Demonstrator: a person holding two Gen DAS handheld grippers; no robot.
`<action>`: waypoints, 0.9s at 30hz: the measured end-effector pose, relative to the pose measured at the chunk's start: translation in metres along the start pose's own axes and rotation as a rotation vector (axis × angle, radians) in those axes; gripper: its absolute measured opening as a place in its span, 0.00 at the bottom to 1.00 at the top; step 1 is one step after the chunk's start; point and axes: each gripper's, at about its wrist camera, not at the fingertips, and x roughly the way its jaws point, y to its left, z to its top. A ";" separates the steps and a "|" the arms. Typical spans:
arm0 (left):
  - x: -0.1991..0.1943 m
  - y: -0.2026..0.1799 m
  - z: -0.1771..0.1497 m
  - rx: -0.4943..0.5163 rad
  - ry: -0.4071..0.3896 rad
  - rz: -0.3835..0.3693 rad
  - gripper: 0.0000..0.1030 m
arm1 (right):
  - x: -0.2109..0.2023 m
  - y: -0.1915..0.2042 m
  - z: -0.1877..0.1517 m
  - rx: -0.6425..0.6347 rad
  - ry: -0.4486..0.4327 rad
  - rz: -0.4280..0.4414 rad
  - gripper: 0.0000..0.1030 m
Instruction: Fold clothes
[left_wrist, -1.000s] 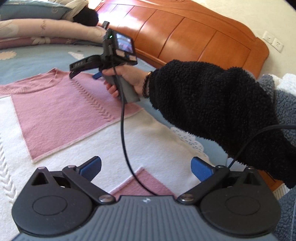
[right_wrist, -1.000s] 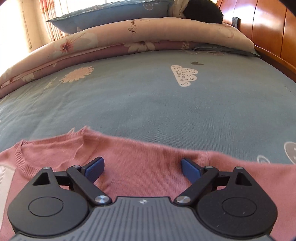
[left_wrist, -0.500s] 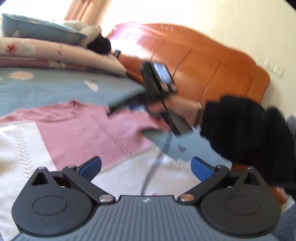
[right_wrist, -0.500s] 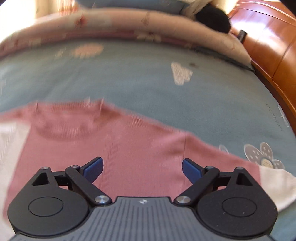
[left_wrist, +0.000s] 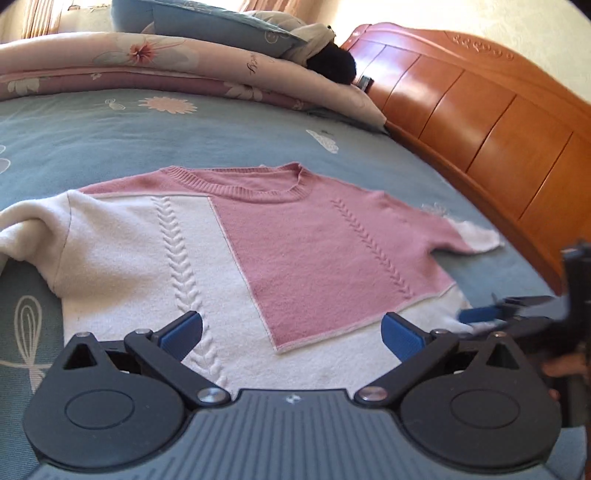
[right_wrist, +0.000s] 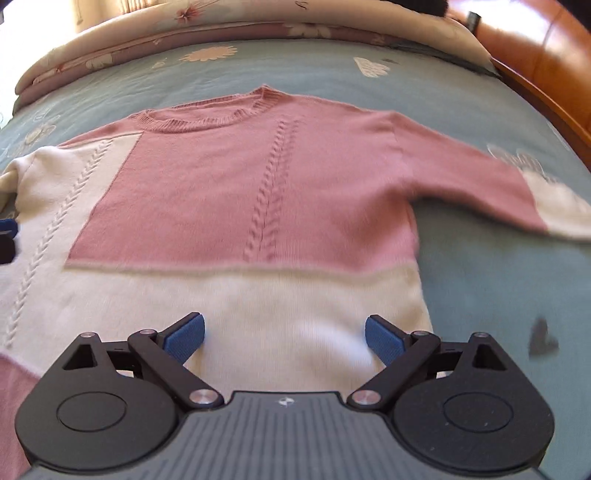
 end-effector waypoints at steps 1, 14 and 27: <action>0.001 -0.003 -0.001 0.016 -0.002 0.000 0.99 | -0.011 0.001 -0.009 0.005 -0.033 0.003 0.93; 0.002 -0.062 -0.063 0.231 0.113 0.242 0.99 | -0.028 0.026 -0.082 -0.005 -0.179 -0.023 1.00; -0.001 -0.059 -0.087 0.100 0.093 0.304 1.00 | -0.029 0.019 -0.087 -0.065 -0.181 0.021 1.00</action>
